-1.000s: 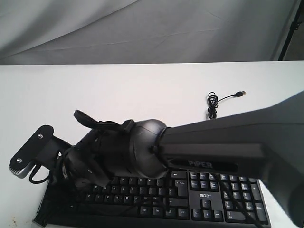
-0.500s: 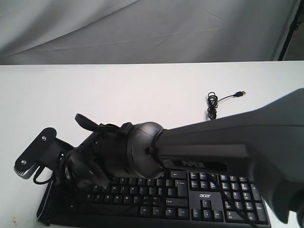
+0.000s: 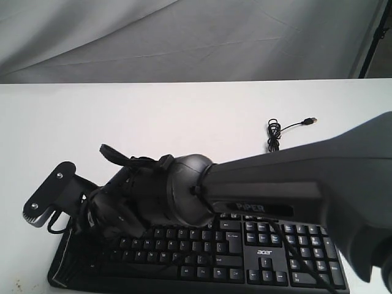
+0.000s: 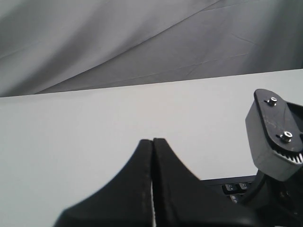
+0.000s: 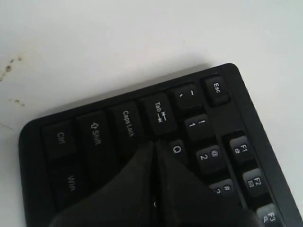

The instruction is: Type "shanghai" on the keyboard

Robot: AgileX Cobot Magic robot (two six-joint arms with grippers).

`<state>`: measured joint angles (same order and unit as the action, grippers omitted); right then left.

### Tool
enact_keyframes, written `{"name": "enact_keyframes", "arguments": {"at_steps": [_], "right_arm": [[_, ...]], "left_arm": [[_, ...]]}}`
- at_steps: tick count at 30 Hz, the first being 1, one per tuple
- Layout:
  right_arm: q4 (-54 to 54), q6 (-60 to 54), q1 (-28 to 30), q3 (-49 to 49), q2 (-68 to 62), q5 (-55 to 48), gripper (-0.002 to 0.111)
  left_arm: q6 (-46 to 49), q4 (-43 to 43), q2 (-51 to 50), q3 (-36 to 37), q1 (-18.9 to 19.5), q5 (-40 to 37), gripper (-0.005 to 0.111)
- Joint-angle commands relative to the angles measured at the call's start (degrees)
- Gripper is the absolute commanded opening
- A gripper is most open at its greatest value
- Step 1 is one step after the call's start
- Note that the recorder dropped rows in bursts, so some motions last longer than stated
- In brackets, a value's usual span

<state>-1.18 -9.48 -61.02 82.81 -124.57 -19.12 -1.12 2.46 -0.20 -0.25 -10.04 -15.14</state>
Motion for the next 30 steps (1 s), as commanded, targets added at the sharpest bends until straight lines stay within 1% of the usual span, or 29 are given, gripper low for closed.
{"name": "enact_keyframes", "arguments": {"at_steps": [1,11,20,24,26,29,30], "right_arm": [[0.63,-0.55,0.43,0.29,0.12,0.52,0.000],[-0.26,-0.55,0.43,0.29,-1.38,0.50,0.000],[1.18,-0.33,0.43,-0.77,2.88,-1.56,0.000],[4.04,2.91,0.43,-5.37,7.17,-1.29,0.000],[4.49,5.18,1.21,-10.98,11.16,-0.64,0.000],[1.92,6.68,3.84,-22.07,17.29,4.50,0.000],[1.18,6.68,4.16,-24.16,18.04,6.03,0.000]], "left_arm": [[-0.16,0.01,0.20,0.25,-0.20,0.16,0.000],[-0.16,0.01,0.20,0.25,-0.20,0.16,0.000],[-0.16,0.01,0.20,0.25,-0.20,0.16,0.000],[-0.16,0.01,0.20,0.25,-0.20,0.16,0.000],[-0.16,0.01,0.20,0.25,-0.20,0.16,0.000],[-0.16,0.01,0.20,0.25,-0.20,0.16,0.000],[-0.16,0.01,0.20,0.25,-0.20,0.16,0.000]]}}
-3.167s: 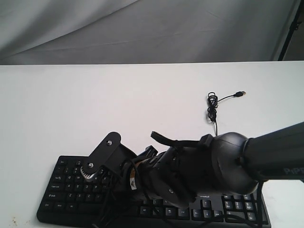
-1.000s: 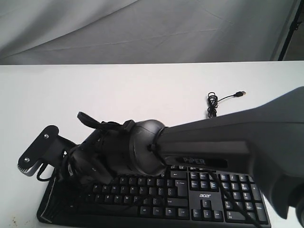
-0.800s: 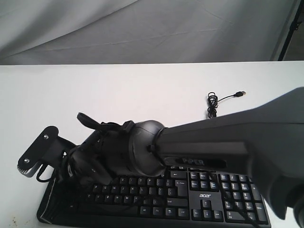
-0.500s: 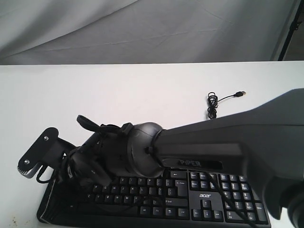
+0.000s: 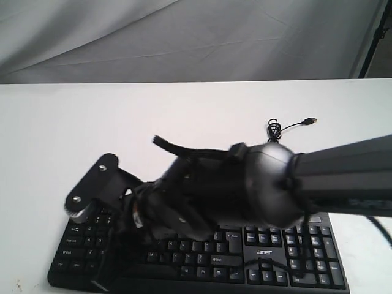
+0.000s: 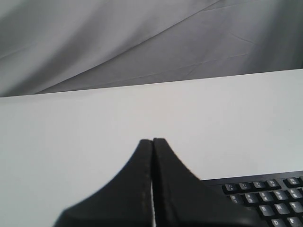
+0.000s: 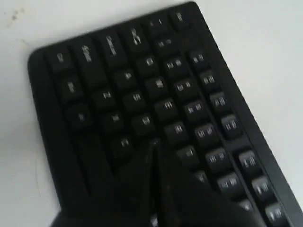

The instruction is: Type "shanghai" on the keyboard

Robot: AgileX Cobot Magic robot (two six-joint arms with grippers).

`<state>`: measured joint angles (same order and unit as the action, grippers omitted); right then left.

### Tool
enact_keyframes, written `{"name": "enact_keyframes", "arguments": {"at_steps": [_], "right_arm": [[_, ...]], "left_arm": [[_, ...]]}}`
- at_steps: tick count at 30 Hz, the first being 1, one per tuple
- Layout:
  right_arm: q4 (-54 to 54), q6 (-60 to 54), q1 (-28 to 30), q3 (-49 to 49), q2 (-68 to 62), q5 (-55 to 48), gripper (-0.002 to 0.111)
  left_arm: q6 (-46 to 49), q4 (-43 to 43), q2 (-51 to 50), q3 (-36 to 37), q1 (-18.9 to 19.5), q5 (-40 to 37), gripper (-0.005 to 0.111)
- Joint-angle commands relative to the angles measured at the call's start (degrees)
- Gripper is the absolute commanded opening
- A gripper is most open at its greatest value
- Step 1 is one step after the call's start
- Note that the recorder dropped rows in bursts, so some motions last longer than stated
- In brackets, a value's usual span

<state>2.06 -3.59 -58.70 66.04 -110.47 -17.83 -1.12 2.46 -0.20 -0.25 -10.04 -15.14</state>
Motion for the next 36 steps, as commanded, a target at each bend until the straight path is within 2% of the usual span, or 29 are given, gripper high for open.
{"name": "enact_keyframes", "arguments": {"at_steps": [1,14,36], "right_arm": [[-2.71,0.80,2.16,-10.32,4.77,7.13,0.000],[-5.06,-0.66,2.06,-12.59,1.38,12.89,0.000],[-5.43,-0.91,0.98,-12.59,1.38,12.37,0.000]], "left_arm": [[-0.16,0.01,0.20,0.25,-0.20,0.16,0.000],[-0.16,0.01,0.20,0.25,-0.20,0.16,0.000],[-0.16,0.01,0.20,0.25,-0.20,0.16,0.000]]}}
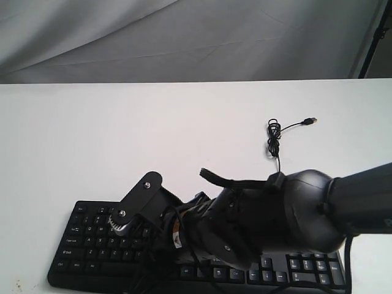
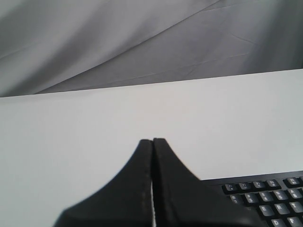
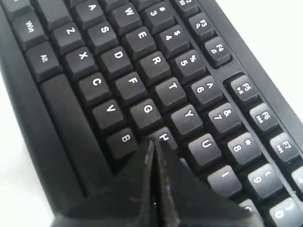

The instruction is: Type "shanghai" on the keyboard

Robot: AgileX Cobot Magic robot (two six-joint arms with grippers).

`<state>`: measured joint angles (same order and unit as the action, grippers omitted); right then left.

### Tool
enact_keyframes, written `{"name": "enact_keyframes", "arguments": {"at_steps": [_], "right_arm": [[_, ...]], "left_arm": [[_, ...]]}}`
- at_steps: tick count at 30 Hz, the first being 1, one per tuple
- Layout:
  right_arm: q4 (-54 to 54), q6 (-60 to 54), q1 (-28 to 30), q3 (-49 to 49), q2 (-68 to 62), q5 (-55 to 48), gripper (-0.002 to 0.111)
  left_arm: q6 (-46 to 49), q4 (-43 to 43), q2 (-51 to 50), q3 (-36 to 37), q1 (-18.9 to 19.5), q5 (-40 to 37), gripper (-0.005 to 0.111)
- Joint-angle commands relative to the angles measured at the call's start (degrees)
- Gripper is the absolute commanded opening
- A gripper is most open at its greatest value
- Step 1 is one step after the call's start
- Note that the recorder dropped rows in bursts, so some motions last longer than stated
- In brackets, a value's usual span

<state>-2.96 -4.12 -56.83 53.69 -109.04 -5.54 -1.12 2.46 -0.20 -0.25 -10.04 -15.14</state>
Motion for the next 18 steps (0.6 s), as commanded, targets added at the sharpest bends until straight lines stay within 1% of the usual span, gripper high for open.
{"name": "enact_keyframes", "arguments": {"at_steps": [1,18], "right_arm": [[-0.40,-0.37,-0.99,-0.24,-0.05,0.08,0.000],[-1.51,-0.52,-0.99,-0.24,-1.04,-0.04,0.000]], "left_arm": [[-0.16,0.01,0.20,0.25,-0.20,0.16,0.000],[-0.16,0.01,0.20,0.25,-0.20,0.16,0.000]]}}
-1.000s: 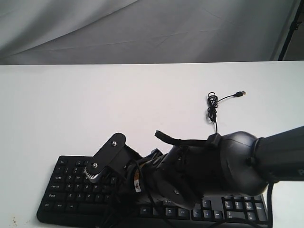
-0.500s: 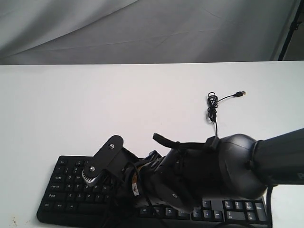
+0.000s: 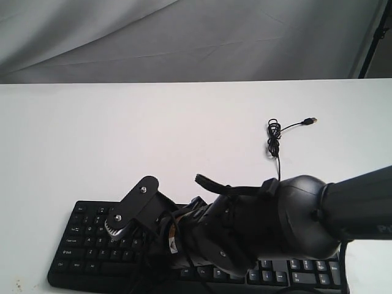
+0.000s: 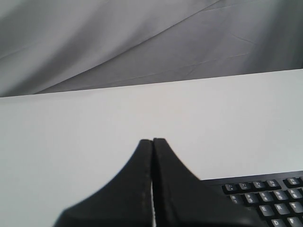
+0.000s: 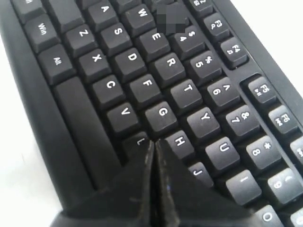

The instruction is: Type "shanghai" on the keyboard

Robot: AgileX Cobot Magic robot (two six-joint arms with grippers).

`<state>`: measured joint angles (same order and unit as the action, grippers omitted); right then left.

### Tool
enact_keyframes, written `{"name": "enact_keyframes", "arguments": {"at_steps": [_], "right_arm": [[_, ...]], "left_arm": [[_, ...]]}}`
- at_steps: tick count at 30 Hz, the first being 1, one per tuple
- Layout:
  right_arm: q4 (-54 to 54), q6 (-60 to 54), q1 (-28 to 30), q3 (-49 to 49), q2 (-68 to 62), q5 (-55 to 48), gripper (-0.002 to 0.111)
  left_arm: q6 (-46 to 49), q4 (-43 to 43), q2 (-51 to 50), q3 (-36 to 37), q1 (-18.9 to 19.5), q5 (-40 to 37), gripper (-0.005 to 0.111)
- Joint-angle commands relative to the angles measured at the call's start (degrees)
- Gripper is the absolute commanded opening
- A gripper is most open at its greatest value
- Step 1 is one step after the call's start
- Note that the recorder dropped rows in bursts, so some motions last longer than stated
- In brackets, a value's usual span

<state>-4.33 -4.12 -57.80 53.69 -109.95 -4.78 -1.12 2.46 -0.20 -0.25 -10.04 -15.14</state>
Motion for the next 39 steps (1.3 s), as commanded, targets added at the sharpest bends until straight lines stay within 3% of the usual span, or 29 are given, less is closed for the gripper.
{"name": "enact_keyframes", "arguments": {"at_steps": [1,15,39], "right_arm": [[-0.13,-0.52,-0.02,-0.24,0.43,-0.69,0.000],[0.96,-2.06,0.61,7.76,-0.10,-4.03,0.000],[1.37,-2.91,0.64,7.77,-4.45,-2.12,0.000]], "left_arm": [[-0.16,0.01,0.20,0.25,-0.20,0.16,0.000],[-0.16,0.01,0.20,0.25,-0.20,0.16,0.000],[-0.16,0.01,0.20,0.25,-0.20,0.16,0.000]]}}
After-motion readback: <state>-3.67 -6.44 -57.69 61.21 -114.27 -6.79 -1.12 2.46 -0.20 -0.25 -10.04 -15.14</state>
